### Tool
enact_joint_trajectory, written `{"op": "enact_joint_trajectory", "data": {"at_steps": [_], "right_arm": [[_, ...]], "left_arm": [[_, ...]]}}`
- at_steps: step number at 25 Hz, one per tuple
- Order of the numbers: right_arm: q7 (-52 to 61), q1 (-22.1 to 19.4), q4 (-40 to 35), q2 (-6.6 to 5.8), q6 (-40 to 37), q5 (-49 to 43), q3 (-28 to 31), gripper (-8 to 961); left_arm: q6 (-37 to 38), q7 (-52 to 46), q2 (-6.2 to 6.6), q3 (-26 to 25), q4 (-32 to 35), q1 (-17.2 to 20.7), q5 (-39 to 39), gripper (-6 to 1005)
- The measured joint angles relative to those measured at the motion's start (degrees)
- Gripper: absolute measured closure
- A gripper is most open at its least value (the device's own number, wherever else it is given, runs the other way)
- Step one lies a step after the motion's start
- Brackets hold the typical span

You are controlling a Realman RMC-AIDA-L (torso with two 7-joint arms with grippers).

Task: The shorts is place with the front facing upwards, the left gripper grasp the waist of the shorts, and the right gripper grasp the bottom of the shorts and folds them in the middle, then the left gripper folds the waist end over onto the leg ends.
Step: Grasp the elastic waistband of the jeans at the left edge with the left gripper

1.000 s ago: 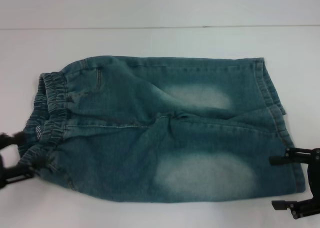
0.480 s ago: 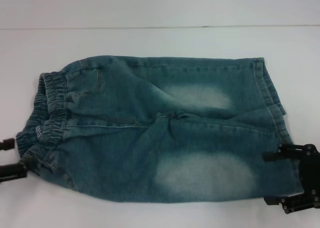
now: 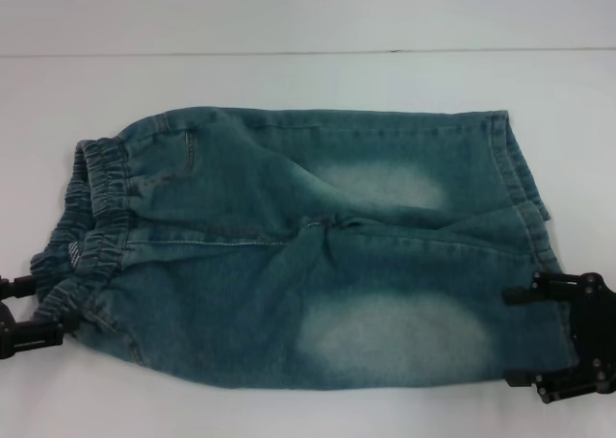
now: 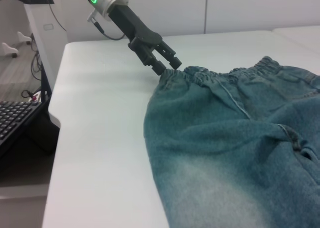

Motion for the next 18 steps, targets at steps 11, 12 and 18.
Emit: {"op": "enact_joint_trajectory", "data": {"at_steps": [11,12,18], "right_arm": [[-0.1,0.4,0.6,0.43,1.3,0.2,-0.2,111],[-0.1,0.4,0.6,0.46,1.3,0.2,-0.2,113],[-0.3,0.3,0.6,0.53,1.4,0.3,1.1,123]], "left_arm": [[-1.6,-2.1,-0.66,1.7,0.4,-0.4,2.1,65],[-1.3,-2.1,-0.66,1.9,0.4,-0.4,2.1,65],[-1.0,-2.3,-0.66,3.9,0.4,-0.8,2.1,190]]}}
